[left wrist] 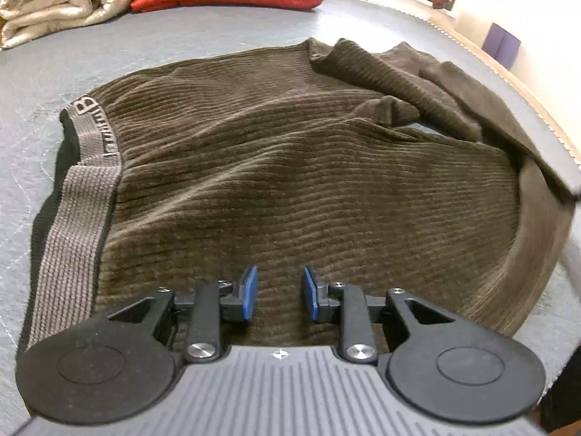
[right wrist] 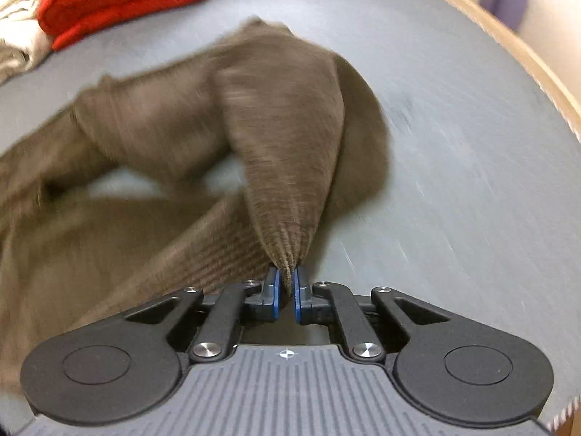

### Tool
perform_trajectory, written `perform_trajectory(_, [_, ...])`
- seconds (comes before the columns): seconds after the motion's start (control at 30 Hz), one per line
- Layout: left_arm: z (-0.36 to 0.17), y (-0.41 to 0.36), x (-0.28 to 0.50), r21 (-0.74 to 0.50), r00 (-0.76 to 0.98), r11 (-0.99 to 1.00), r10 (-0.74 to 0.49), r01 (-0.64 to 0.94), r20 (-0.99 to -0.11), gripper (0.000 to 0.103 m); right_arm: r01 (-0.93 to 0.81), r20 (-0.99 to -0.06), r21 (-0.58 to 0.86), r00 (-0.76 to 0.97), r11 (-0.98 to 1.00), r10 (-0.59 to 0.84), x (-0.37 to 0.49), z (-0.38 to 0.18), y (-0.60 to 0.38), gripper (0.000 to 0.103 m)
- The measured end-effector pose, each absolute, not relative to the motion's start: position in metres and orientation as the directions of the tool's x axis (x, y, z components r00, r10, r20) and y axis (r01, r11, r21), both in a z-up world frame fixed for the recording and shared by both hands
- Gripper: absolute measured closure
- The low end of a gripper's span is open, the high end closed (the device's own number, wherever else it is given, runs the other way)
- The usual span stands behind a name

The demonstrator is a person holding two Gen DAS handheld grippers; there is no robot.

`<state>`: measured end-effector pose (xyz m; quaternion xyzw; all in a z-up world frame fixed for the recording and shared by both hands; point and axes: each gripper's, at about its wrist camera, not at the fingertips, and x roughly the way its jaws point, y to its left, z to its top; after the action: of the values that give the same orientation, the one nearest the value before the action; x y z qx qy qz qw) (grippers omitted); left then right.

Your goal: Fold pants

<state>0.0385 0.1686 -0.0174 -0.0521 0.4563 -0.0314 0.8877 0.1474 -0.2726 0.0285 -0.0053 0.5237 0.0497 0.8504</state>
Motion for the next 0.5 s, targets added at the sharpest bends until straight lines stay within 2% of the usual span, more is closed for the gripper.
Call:
perform_trajectory(0.23, [-0.013,0.129,0.026,-0.176,0.549,0.955,-0.281,0.237,-0.787,0.073,-0.092,-0.955,0.069,0.282,0.993,0.092,0.068,0.004,-0.309,0.097])
perform_trajectory(0.33, [-0.020,0.112,0.021,-0.151,0.512,0.939,-0.297,0.308,-0.806,0.067,-0.128,-0.981,0.032,0.184,0.991,0.055,0.052,-0.009,-0.312,0.098])
perform_trajectory(0.4, [-0.023,0.105,0.018,-0.104,0.524,0.937,-0.277,0.335,-0.806,0.065,-0.143,-0.966,-0.011,0.256,0.990,0.027,0.050,0.003,-0.315,0.097])
perform_trajectory(0.5, [-0.026,0.105,0.016,-0.092,0.533,0.935,-0.274,0.342,-0.801,0.064,-0.109,-0.893,0.081,0.434,0.991,0.121,0.066,0.045,-0.319,0.096])
